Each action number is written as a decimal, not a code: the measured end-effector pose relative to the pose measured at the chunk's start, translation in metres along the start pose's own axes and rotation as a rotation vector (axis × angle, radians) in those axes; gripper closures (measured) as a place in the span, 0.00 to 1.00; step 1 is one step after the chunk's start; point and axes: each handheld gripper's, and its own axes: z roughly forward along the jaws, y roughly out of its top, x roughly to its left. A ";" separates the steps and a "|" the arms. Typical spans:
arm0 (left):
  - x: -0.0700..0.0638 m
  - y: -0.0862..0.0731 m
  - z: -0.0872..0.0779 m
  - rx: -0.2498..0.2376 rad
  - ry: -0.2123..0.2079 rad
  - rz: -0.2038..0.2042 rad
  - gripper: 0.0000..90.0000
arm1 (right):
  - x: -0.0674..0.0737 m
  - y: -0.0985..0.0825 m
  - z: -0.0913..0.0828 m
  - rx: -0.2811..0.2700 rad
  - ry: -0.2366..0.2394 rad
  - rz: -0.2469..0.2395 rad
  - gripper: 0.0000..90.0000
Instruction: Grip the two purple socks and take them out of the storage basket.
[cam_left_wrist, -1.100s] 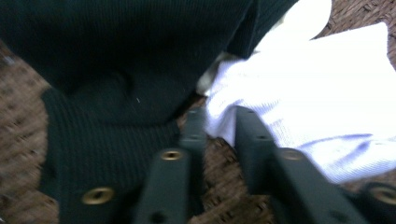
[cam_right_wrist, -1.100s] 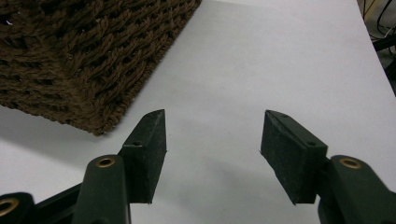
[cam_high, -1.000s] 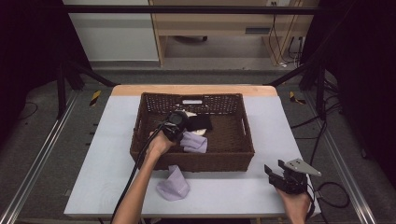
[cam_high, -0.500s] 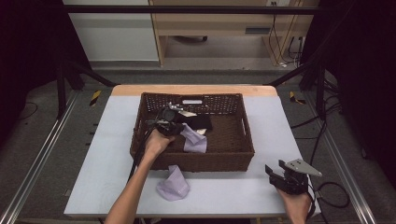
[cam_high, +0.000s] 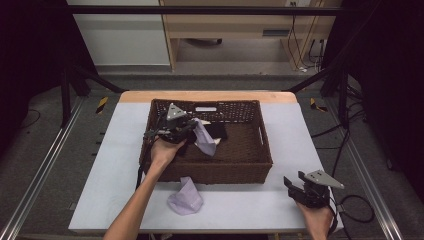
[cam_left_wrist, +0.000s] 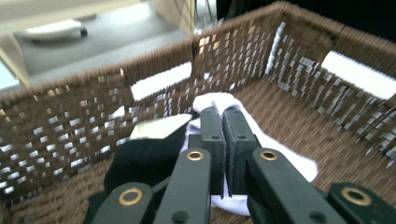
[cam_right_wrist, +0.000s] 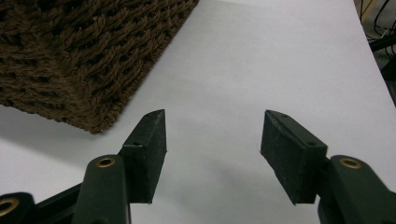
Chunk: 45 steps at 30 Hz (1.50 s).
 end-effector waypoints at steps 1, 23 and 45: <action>0.000 0.001 -0.003 -0.010 0.000 0.013 0.97 | 0.001 0.000 0.000 0.002 0.001 0.006 0.45; -0.012 0.034 -0.112 -0.300 -0.050 0.034 0.97 | 0.000 0.000 0.000 0.005 -0.005 0.007 0.45; -0.036 -0.009 -0.198 -0.327 -0.145 0.055 0.97 | 0.001 0.000 0.000 0.007 -0.012 0.005 0.45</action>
